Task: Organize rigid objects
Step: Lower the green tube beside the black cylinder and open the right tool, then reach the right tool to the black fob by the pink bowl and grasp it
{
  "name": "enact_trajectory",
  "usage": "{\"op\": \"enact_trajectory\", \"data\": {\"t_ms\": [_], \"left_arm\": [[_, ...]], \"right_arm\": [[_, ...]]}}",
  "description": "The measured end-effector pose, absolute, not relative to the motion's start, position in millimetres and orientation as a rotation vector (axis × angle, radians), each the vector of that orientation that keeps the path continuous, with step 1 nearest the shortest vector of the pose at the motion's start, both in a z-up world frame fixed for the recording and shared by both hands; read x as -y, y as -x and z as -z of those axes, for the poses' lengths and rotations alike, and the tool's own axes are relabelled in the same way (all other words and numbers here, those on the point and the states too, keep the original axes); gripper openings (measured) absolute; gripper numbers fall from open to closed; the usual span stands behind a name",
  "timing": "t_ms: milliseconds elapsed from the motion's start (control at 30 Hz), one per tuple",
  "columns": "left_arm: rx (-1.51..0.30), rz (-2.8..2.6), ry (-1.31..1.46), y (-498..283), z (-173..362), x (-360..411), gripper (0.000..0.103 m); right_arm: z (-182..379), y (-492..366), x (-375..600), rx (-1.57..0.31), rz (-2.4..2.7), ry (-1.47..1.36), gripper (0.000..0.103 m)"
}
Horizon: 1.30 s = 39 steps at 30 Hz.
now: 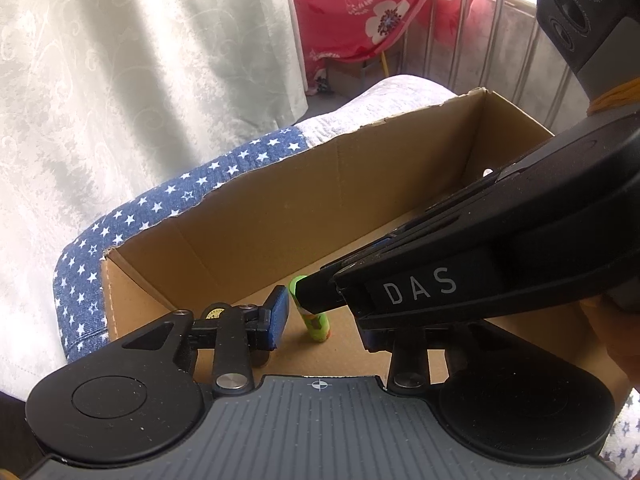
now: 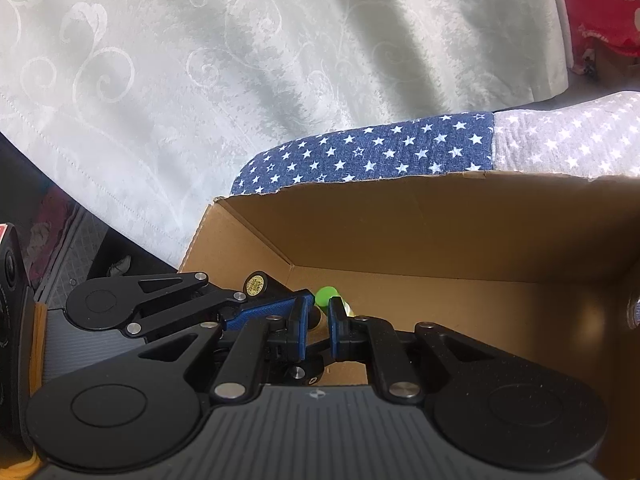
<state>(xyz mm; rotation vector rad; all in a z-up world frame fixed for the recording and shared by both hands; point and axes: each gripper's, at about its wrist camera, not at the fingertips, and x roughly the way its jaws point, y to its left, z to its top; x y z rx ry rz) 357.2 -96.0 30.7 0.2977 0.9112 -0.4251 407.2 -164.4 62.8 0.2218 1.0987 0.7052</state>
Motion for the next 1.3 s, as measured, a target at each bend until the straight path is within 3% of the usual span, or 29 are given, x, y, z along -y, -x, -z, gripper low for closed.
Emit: {"op": "enact_trajectory", "data": {"t_ms": [333,733,933,1033,1133,1300], "left_arm": [[-0.893,0.427,-0.269,-353,-40,95,0.046],[-0.704,0.496,-0.134,-281,-115,60,0.075],[-0.562,0.523,-0.121,-206,-146,34,0.1],[-0.536,0.526,-0.119,-171,-140,27,0.103],[-0.562,0.54,-0.107,-143,-118,27,0.103],[-0.62,0.559,-0.108,-114,-70,33,0.103]], "right_arm": [[-73,-404,172,-1.081,-0.698,-0.242,0.013],[-155,-320,228,-0.857,-0.741,-0.314,0.013],[-189,-233,269,-0.683,-0.745,-0.332,0.013],[-189,-190,284,-0.621,-0.738,-0.334,0.014],[-176,-157,288,-0.609,-0.731,-0.328,0.021],[-125,-128,277,-0.716,-0.723,-0.332,0.022]]}}
